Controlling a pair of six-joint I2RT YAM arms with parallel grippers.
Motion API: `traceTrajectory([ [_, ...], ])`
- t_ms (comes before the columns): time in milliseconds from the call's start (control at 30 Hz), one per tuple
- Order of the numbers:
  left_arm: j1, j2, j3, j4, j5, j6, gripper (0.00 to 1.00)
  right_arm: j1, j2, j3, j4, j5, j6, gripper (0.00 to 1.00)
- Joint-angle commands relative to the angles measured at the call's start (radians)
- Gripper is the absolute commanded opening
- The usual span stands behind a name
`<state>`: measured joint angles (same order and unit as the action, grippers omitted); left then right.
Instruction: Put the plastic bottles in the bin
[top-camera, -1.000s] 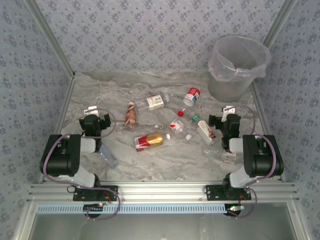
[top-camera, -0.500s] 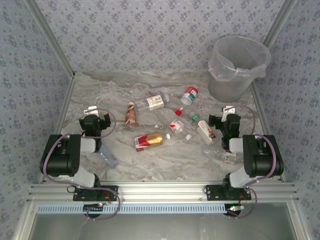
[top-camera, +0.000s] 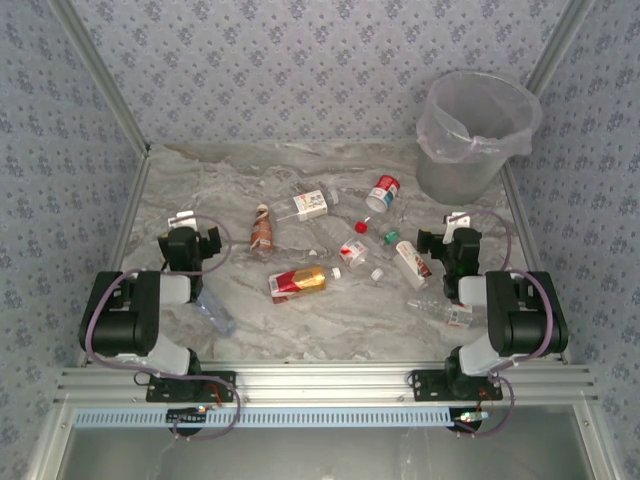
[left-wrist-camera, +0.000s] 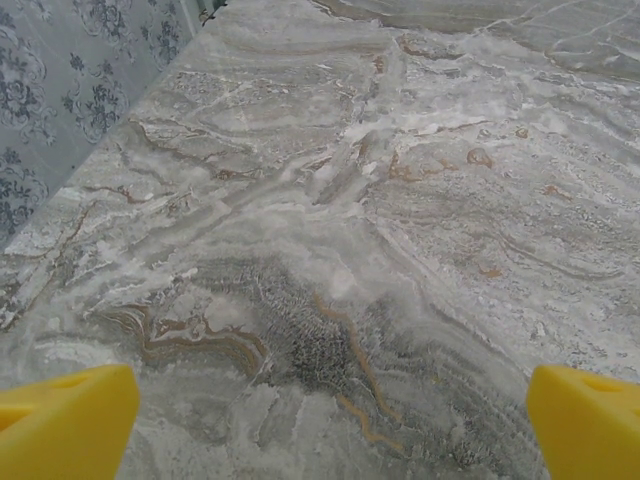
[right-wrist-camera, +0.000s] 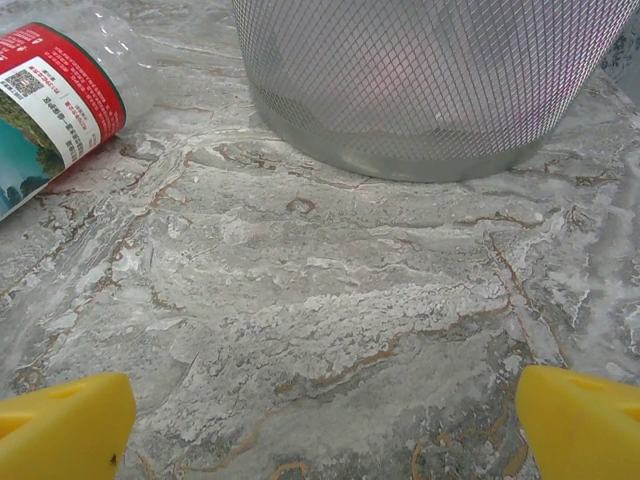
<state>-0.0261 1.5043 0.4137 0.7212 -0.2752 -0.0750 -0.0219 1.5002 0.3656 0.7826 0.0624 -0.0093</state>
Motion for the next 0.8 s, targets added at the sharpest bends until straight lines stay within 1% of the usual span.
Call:
traceTrajectory([
  [0, 0.006, -0.09, 0.089, -0.157, 0.018, 0.013, 0.99, -0.004, -0.081, 0.019, -0.051, -0.016, -0.013, 1.0],
  [67, 0.004, -0.125, 0.102, -0.195, 0.012, 0.016, 0.99, -0.004, -0.133, 0.021, -0.094, -0.02, -0.017, 1.0],
  [200, -0.02, -0.217, 0.126, -0.277, -0.069, -0.002, 0.99, 0.004, -0.258, 0.047, -0.218, -0.009, -0.004, 1.0],
  [267, -0.034, -0.268, 0.155, -0.353, -0.125, -0.041, 0.99, 0.005, -0.316, 0.075, -0.301, 0.005, 0.032, 1.0],
  [300, -0.038, -0.291, 0.18, -0.406, -0.153, -0.081, 0.99, 0.007, -0.343, 0.095, -0.359, 0.014, 0.056, 1.0],
  [400, -0.048, -0.348, 0.266, -0.618, -0.181, -0.236, 1.0, 0.011, -0.409, 0.138, -0.488, 0.044, 0.135, 1.0],
  [467, -0.054, -0.37, 0.334, -0.805, -0.195, -0.378, 1.0, 0.009, -0.454, 0.153, -0.555, 0.071, 0.189, 1.0],
  [533, -0.061, -0.382, 0.415, -1.04, -0.193, -0.517, 1.0, 0.008, -0.491, 0.177, -0.642, 0.095, 0.221, 1.0],
  [567, -0.065, -0.386, 0.44, -1.124, -0.183, -0.564, 1.0, 0.007, -0.505, 0.187, -0.675, 0.1, 0.227, 1.0],
  [633, -0.073, -0.405, 0.478, -1.294, -0.166, -0.63, 0.99, 0.009, -0.527, 0.202, -0.734, 0.119, 0.241, 1.0],
  [667, -0.076, -0.417, 0.487, -1.355, -0.159, -0.653, 0.99, 0.013, -0.538, 0.203, -0.752, 0.137, 0.248, 1.0],
  [767, -0.078, -0.461, 0.486, -1.502, -0.088, -0.696, 1.0, 0.026, -0.577, 0.185, -0.774, 0.209, 0.268, 1.0],
])
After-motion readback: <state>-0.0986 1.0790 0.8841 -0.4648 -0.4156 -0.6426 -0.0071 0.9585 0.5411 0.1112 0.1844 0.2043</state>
